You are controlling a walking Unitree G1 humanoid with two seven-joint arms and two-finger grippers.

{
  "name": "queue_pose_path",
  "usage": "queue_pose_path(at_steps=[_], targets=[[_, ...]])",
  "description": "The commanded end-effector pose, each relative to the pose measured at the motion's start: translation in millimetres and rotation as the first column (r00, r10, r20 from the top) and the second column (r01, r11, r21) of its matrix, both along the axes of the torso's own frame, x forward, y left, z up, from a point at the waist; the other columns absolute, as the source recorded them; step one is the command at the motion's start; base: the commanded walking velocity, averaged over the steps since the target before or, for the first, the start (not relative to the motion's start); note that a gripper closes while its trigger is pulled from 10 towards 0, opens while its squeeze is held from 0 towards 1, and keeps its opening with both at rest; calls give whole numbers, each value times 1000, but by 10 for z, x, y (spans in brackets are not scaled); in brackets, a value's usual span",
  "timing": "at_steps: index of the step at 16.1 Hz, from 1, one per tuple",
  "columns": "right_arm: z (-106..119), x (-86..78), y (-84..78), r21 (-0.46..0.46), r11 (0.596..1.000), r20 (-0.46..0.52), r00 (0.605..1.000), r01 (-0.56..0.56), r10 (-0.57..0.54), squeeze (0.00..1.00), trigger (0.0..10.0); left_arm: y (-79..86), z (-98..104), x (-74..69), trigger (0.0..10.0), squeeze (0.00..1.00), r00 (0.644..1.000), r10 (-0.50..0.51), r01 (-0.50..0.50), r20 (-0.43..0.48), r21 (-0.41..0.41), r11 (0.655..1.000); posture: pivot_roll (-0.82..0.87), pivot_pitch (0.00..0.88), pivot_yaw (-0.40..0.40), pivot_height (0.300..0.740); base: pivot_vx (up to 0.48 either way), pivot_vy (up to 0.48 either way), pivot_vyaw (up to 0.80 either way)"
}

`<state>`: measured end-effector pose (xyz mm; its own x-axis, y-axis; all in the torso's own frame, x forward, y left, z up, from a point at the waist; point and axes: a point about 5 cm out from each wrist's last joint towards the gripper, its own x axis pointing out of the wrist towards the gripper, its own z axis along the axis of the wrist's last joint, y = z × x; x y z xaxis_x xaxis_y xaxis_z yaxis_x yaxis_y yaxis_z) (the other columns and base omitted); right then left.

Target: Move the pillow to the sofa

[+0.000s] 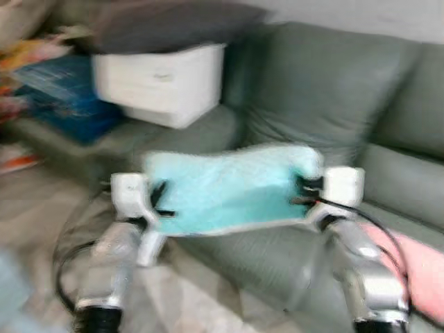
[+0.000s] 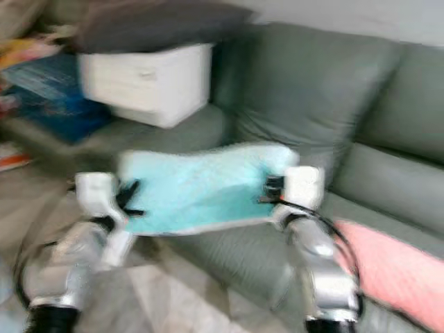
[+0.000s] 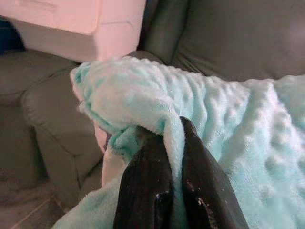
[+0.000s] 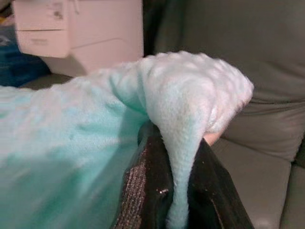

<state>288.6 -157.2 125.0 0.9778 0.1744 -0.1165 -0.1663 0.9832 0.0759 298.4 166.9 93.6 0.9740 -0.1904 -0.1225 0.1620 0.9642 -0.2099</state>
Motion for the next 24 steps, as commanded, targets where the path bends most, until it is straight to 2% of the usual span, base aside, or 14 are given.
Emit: queue_pose_path(at_steps=[1, 3, 11, 22, 24], targets=[[113, 19, -70, -13, 1000, 44, 999, 20, -20, 0, 10000, -87, 62, 28, 10000, 0, 1000, -21, 21, 21, -9, 1000, -169, 4, -5, 740, 334, 0, -656], [112, 18, -71, -11, 1000, 45, 999, 22, -21, 0, 10000, -82, 29, 30, 10000, 0, 1000, -2, 2, -8, -19, 1000, -168, 5, -5, 740, 120, 0, 0], [112, 16, -64, -10, 1000, 46, 999, 20, -19, 0, 10000, -96, 12, 25, 10000, 0, 999, -7, 6, -31, -14, 1000, -167, 8, -5, 740, 0, 0, 0], [116, 16, -68, -11, 1000, 47, 999, 25, -25, 0, 10000, -119, -2, 18, 10000, 0, 999, -25, 25, -31, 16, 1000, -170, 10, -3, 740, 0, 455, 0], [113, 19, -69, -12, 999, 46, 999, 30, -29, 0, 10000, -131, 6, 18, 10000, 0, 1000, -24, 25, -17, 27, 999, -170, 10, -3, 740, 0, 0, 0]])
